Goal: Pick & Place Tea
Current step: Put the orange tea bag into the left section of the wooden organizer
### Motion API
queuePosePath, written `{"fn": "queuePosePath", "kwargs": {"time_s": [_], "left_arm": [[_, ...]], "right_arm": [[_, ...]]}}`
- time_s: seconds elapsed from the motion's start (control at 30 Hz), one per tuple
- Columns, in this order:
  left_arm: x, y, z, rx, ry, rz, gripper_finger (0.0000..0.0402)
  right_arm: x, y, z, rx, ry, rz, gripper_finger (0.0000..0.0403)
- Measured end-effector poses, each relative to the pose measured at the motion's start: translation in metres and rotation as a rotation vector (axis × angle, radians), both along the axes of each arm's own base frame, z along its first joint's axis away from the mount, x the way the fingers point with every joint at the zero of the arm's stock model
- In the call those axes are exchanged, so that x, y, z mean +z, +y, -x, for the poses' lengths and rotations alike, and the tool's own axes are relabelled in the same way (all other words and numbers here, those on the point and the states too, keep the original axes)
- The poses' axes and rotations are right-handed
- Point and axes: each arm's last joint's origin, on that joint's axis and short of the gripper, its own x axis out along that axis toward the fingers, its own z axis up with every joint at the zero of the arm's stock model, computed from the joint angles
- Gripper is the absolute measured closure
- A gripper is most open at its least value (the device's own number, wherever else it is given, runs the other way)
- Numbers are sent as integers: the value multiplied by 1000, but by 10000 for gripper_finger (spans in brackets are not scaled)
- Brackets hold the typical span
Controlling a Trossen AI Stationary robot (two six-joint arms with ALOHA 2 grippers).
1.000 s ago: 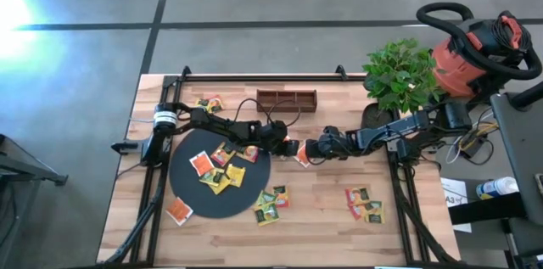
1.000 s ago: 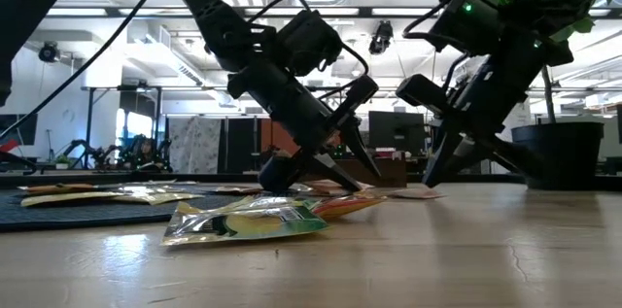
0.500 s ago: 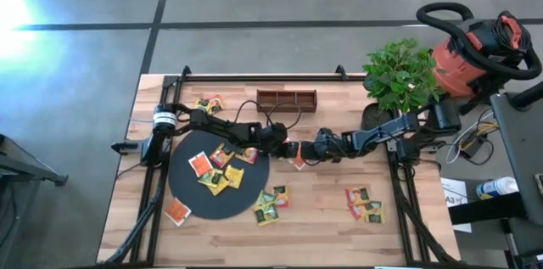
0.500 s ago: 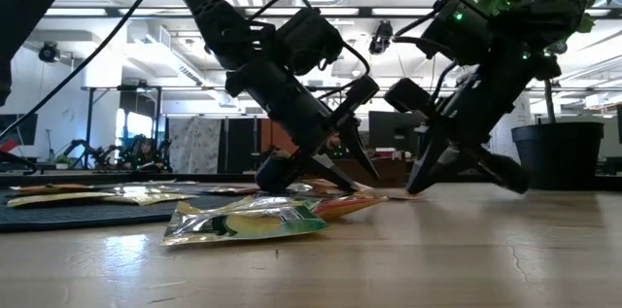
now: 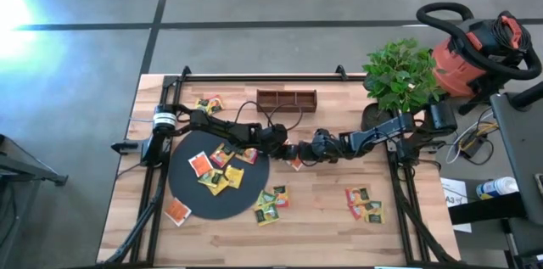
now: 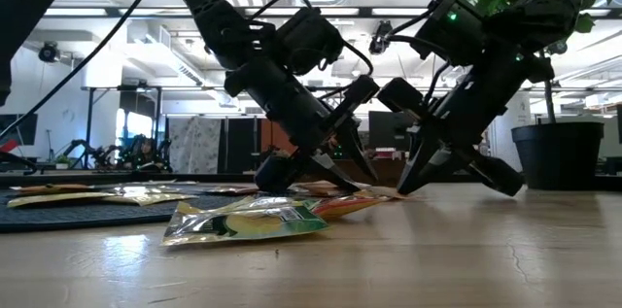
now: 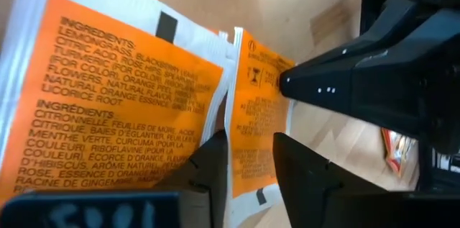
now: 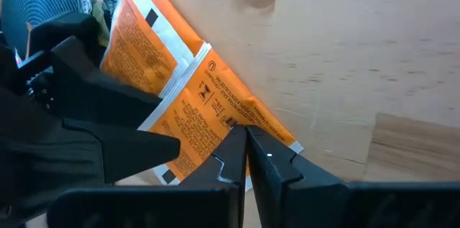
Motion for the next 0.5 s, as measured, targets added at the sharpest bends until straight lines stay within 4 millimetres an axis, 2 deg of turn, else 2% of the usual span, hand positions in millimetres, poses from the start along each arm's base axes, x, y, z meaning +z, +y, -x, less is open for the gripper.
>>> {"fn": "queuePosePath", "kwargs": {"time_s": [0.27, 0.5], "left_arm": [[2, -2, 4, -61, 27, -27, 391], [32, 4, 9, -74, -43, -97, 400]], "right_arm": [[10, -1, 4, 53, 1, 98, 385], [40, -4, 9, 75, -15, 254, 385]]}}
